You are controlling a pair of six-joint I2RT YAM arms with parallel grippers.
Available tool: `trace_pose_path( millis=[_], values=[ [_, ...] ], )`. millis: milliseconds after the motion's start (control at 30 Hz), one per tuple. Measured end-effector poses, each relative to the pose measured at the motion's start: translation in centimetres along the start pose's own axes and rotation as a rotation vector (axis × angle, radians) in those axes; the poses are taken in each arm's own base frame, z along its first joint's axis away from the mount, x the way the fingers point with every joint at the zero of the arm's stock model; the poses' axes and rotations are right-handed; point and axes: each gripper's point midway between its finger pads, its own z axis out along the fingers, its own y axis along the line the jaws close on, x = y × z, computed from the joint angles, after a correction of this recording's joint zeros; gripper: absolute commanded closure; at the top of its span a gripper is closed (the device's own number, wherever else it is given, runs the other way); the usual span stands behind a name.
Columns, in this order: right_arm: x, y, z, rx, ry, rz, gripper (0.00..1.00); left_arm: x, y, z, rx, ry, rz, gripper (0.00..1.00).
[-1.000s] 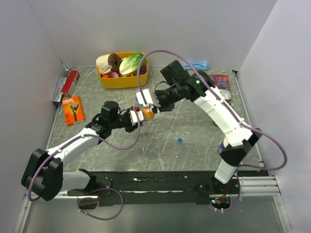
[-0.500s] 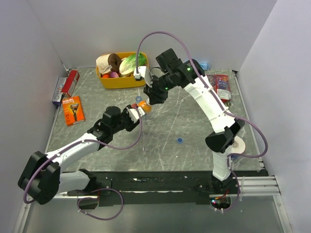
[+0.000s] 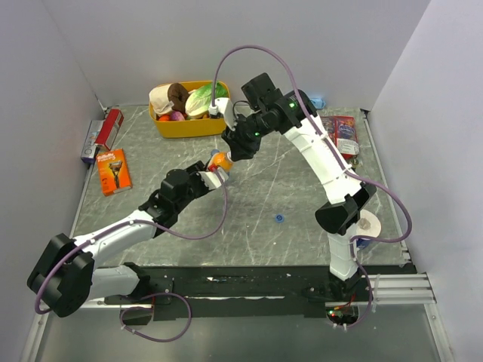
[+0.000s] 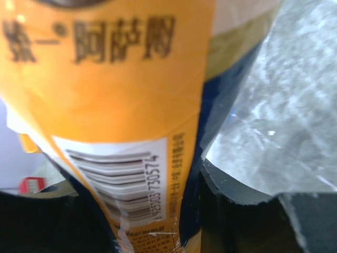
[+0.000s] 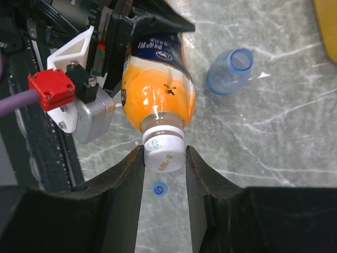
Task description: Screw on the bottle caps
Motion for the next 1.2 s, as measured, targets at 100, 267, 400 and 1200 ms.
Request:
trace_pose_path(
  millis=[100, 267, 400, 1200],
  values=[
    [0.5, 0.3, 0.2, -0.01, 0.018, 0.035, 0.81, 0.2, 0.3, -0.1, -0.033, 0.001, 0.045, 0.99],
    [1.1, 0.5, 0.6, -0.021, 0.039, 0.067, 0.77, 0.6, 0.4, -0.2, -0.049, 0.014, 0.072, 0.99],
    [1.3, 0.6, 0.7, -0.023, 0.045, 0.085, 0.71, 0.7, 0.1, -0.2, -0.045, 0.013, 0.061, 0.99],
    [1.2, 1.0, 1.0, -0.021, 0.054, 0.086, 0.41, 0.2, -4.7, -0.5, 0.122, -0.034, -0.166, 0.99]
  ],
)
